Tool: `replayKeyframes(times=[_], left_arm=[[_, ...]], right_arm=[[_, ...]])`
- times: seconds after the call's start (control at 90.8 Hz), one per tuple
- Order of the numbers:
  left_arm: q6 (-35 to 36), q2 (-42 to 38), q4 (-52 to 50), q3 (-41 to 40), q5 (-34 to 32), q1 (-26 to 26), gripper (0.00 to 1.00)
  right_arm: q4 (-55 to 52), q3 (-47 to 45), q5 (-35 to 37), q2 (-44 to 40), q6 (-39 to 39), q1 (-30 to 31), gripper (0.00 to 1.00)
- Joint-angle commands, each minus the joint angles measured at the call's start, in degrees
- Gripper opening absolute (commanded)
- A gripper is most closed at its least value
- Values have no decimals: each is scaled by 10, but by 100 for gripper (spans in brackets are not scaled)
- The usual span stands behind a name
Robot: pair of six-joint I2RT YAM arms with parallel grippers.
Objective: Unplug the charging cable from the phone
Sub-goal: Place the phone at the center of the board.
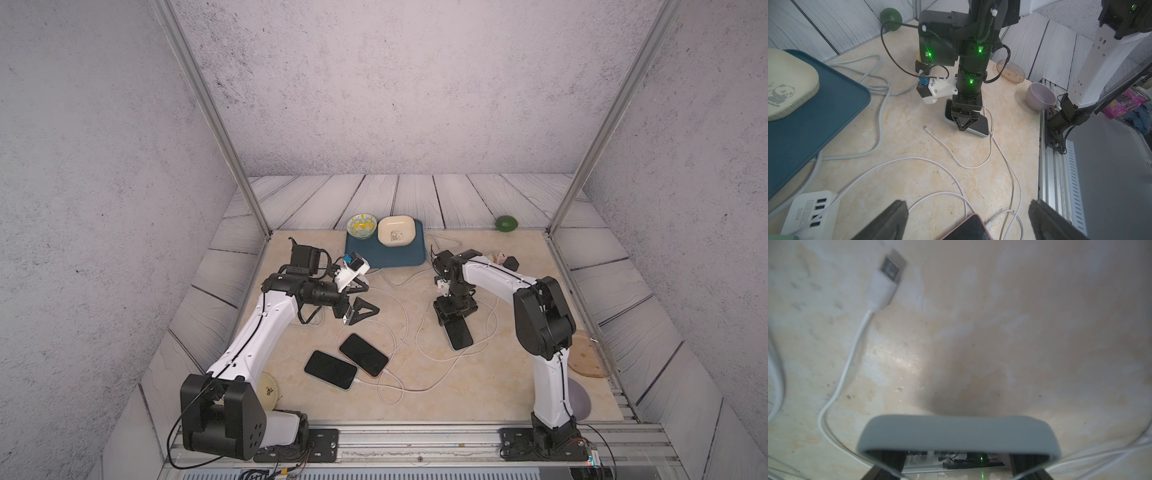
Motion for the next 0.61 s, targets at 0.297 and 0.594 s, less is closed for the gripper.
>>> replayKeyframes(times=[0.297,0.594], left_arm=[[3,-12,-6,4,-7,20,98],[7,-17,-9,4,-2,35,98]], right_arm=[[5,28,24,30,12,-2,75],[14,19,37,1,6,-1,91]])
